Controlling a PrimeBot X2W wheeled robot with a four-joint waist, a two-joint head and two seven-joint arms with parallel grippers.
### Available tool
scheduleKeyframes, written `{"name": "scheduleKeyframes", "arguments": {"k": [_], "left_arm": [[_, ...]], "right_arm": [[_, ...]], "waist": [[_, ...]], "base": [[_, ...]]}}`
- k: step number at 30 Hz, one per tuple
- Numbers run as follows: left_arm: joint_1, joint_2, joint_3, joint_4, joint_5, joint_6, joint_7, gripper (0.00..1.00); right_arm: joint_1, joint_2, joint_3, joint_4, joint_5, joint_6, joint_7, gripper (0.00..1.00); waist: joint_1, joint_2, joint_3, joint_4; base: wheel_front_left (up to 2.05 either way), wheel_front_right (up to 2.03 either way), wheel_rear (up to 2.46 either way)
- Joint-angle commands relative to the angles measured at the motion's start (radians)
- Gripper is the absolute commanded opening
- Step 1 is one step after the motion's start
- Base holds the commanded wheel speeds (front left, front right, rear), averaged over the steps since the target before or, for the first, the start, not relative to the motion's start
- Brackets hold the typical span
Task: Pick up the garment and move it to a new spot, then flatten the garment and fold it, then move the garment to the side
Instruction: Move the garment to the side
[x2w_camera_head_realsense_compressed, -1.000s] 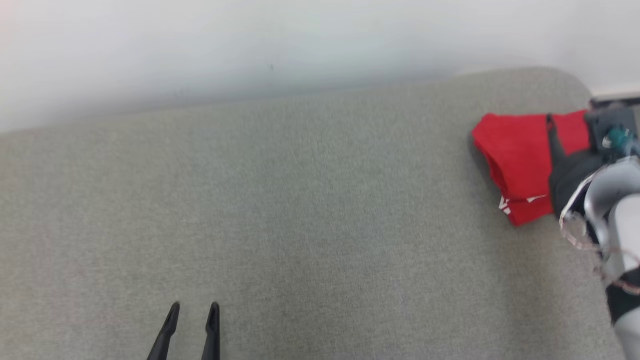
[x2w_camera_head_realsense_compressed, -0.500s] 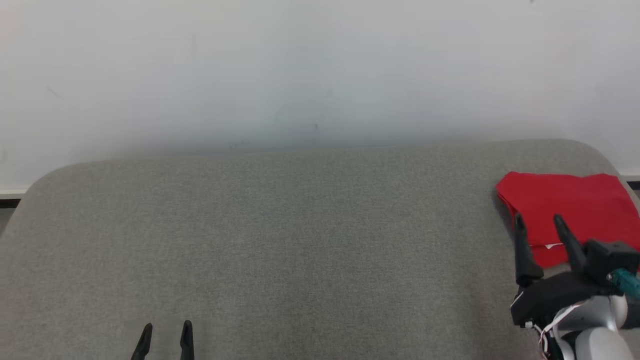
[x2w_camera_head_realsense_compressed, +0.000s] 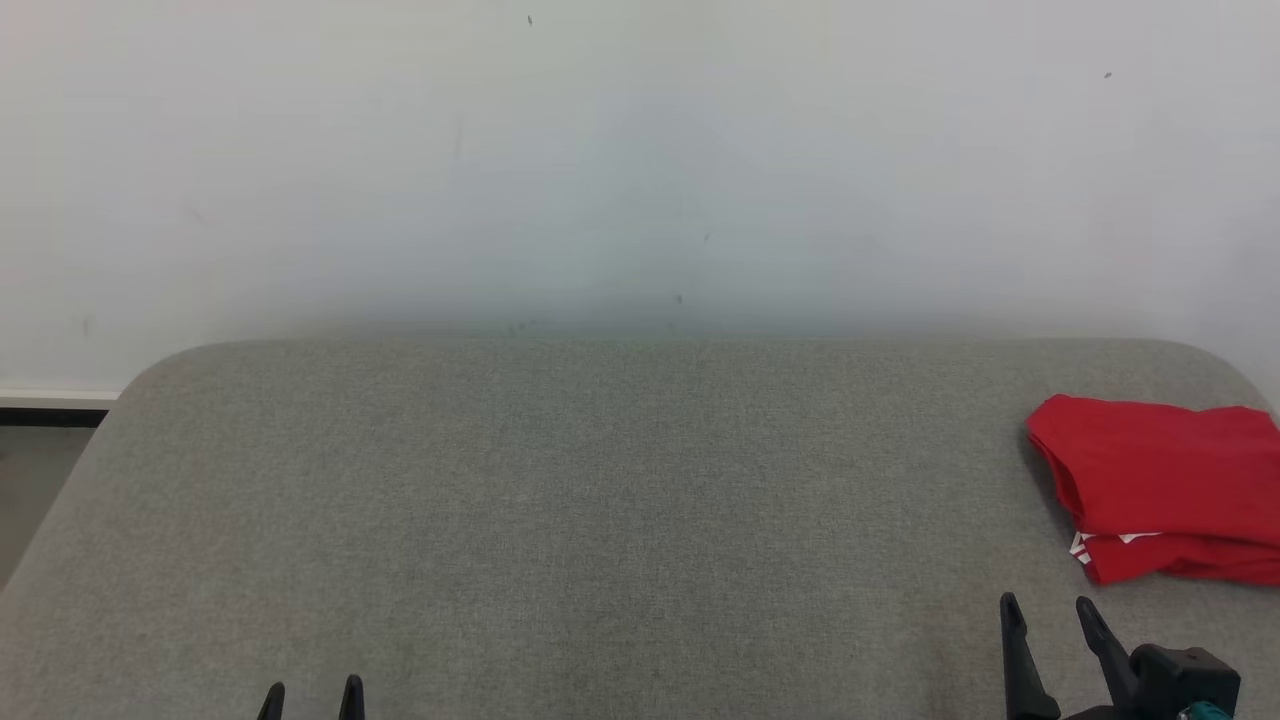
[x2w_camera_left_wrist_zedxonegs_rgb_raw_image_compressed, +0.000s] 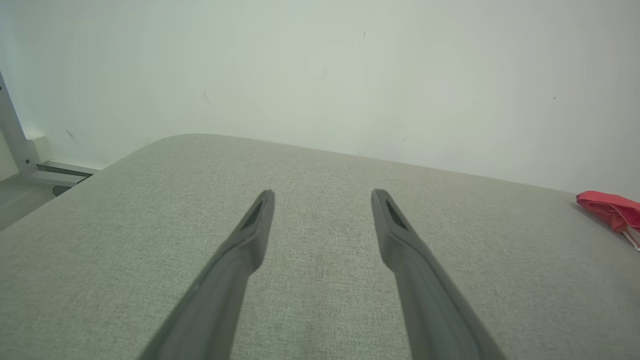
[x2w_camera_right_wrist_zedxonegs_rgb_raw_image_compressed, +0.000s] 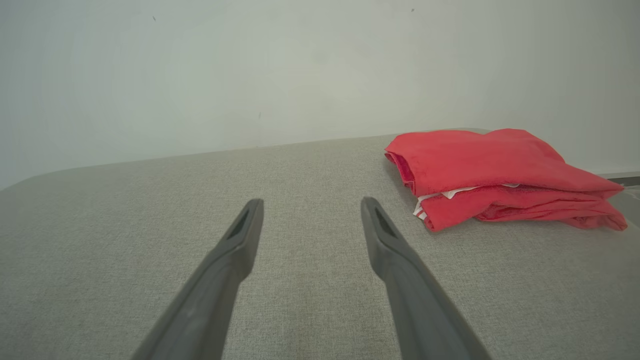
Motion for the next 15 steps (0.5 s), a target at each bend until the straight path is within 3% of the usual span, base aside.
{"name": "scheduleKeyframes", "arguments": {"k": [1, 15], "left_arm": [[0.019, 0.006, 0.006, 0.004, -0.012, -0.006, -0.005, 1.00], [0.065, -0.017, 0.023, -0.021, -0.010, -0.003, -0.006, 1.00]], "right_arm": [[0.009, 0.000, 0.006, 0.002, -0.002, 0.000, -0.008, 1.00], [0.031, 0.001, 0.051, 0.003, 0.022, 0.000, -0.004, 1.00]], "waist": [[0.0001, 0.0001, 0.000, -0.005], [0.0001, 0.0001, 0.006, -0.030]], "base": [[0.00, 0.00, 0.00], [0.00, 0.00, 0.00]]}}
